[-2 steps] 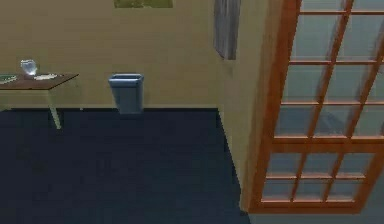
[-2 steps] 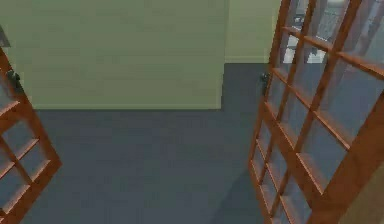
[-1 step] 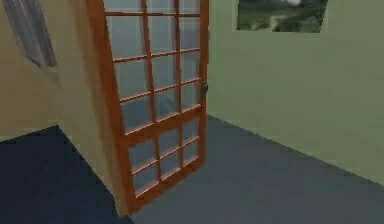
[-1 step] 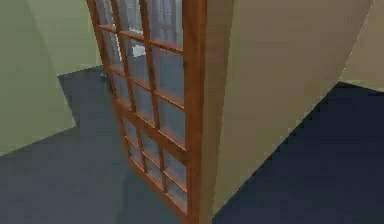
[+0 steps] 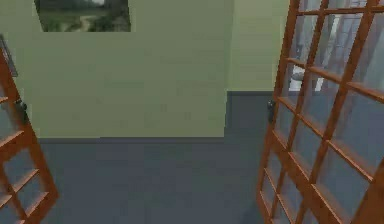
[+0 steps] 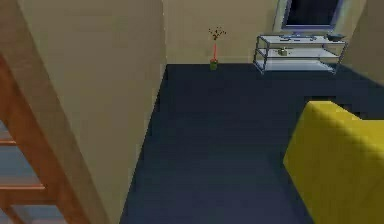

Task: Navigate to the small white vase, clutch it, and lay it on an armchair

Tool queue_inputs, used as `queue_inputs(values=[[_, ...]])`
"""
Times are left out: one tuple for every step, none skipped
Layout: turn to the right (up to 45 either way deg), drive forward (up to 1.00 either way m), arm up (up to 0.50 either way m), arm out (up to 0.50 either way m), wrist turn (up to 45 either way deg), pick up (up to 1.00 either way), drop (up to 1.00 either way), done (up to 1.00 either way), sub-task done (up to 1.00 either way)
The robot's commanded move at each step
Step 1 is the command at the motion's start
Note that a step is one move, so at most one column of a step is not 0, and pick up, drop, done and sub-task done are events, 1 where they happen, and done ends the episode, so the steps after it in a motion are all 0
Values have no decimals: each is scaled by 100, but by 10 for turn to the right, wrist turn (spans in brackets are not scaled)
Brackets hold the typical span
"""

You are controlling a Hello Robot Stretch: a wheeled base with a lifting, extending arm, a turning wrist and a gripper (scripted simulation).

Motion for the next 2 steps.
queue_inputs(values=[[0, 100, 0, 0, 0, 0, 0, 0, 0], [60, 0, 0, 0, 0, 0, 0, 0, 0]])
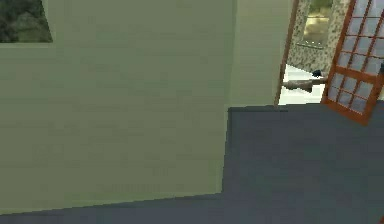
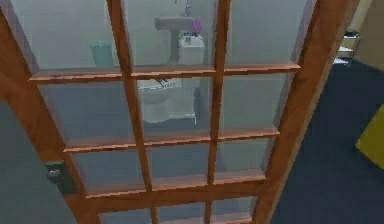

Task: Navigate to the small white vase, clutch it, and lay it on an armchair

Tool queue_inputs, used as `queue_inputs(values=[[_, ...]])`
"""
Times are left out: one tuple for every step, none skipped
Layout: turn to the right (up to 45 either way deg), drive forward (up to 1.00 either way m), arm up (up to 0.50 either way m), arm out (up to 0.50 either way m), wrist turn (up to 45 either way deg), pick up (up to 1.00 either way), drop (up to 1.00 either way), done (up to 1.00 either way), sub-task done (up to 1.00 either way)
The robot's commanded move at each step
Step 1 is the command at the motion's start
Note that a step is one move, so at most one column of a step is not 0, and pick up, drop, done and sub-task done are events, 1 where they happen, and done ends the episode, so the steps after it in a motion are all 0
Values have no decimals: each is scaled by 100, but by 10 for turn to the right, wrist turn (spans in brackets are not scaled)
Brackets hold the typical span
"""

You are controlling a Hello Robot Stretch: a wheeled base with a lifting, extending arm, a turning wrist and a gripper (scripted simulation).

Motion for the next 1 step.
queue_inputs(values=[[0, 15, 0, 0, 0, 0, 0, 0, 0]])
